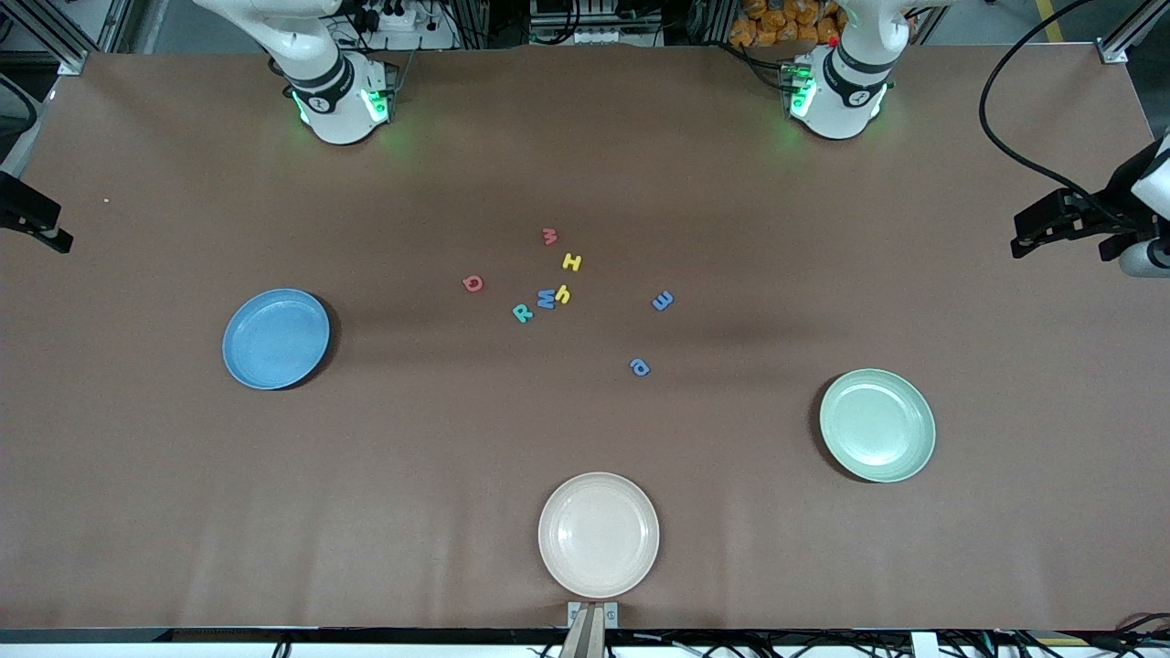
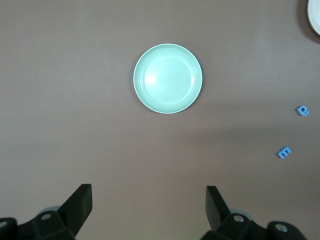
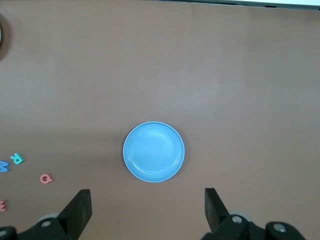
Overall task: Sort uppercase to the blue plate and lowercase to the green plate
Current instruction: 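Move the left gripper and the right gripper toward the foam letters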
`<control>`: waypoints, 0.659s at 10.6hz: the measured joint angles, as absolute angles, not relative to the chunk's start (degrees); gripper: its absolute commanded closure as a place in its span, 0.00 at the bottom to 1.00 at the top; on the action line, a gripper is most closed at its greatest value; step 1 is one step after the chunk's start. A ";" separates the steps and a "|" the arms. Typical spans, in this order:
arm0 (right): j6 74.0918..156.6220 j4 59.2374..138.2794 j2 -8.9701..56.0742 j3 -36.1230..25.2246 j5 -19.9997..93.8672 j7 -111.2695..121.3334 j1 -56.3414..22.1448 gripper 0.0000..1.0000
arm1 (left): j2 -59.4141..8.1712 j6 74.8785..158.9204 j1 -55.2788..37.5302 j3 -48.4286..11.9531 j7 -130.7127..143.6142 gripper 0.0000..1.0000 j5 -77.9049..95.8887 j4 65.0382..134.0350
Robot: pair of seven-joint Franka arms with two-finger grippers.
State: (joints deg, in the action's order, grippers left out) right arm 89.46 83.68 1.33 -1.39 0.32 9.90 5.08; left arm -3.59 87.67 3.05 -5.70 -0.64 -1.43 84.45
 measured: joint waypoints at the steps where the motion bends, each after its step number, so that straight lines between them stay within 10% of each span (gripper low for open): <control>1: 89.46 83.68 1.33 -1.39 0.38 9.90 5.13 0.00 | -3.59 87.67 3.05 -5.69 -0.64 0.00 -1.43 84.45; 7: 89.48 83.75 1.34 -1.16 0.51 9.91 4.62 0.00 | -4.58 87.60 2.70 -7.13 -0.04 0.00 -1.43 84.49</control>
